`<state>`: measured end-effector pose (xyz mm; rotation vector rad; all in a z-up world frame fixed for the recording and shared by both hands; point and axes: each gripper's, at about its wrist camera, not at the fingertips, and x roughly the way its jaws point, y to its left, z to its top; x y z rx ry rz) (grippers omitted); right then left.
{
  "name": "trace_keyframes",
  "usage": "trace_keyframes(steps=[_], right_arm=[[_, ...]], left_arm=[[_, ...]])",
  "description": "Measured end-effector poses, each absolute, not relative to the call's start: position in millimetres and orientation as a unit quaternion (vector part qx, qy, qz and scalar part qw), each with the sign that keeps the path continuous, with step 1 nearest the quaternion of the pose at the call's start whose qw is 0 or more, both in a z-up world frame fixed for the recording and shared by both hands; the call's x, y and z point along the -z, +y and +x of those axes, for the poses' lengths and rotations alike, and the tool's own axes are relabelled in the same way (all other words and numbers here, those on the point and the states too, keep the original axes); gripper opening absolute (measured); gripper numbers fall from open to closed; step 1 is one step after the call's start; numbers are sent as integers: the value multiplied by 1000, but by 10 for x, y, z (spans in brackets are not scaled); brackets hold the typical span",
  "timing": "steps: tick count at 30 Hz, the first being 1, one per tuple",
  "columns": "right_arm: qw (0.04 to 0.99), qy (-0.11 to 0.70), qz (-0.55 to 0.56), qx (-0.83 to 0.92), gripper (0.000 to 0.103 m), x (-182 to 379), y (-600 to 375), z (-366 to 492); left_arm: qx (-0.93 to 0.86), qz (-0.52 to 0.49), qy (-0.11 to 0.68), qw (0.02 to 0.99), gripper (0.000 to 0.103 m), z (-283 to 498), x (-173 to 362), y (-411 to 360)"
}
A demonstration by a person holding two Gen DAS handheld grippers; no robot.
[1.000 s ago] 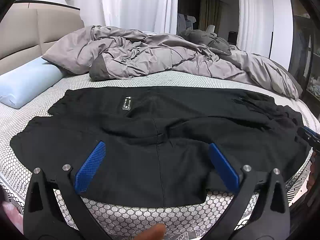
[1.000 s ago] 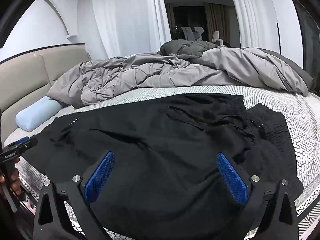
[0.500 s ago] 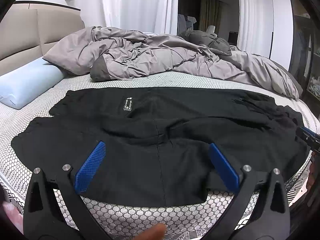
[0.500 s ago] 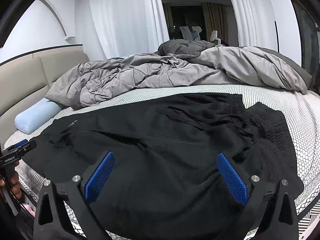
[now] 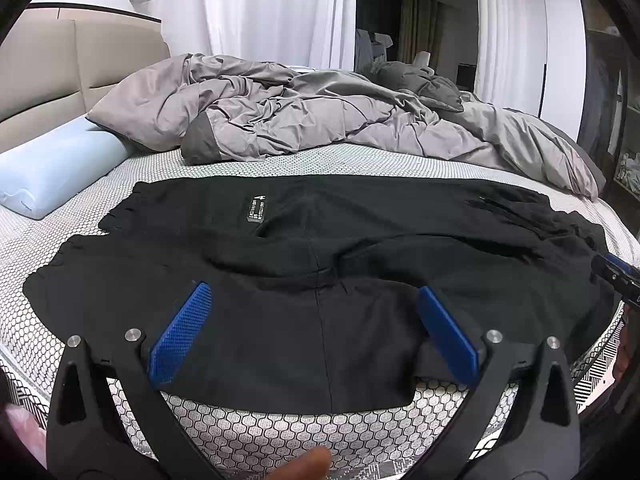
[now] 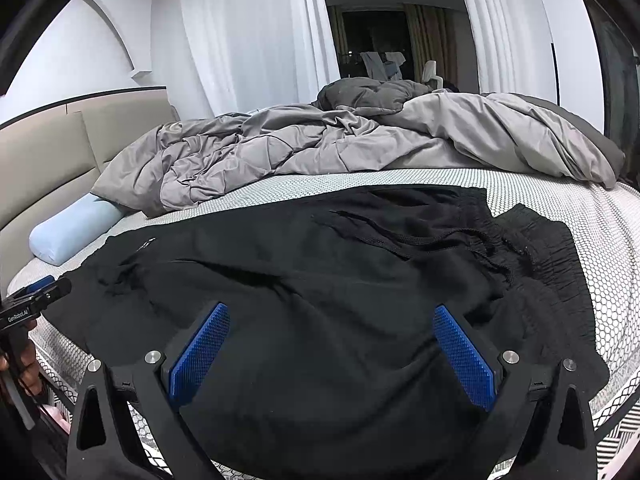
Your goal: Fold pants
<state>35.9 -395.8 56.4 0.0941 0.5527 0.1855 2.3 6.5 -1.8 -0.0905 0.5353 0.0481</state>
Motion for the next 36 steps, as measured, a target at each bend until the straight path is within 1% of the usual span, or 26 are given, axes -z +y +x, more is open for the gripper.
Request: trace_keyframes(steps=[36], right_arm=[[957,271,54,-83,103,-553,-4009,381]], left_arm=[[-24,-43,263,964,102,11,3,88]])
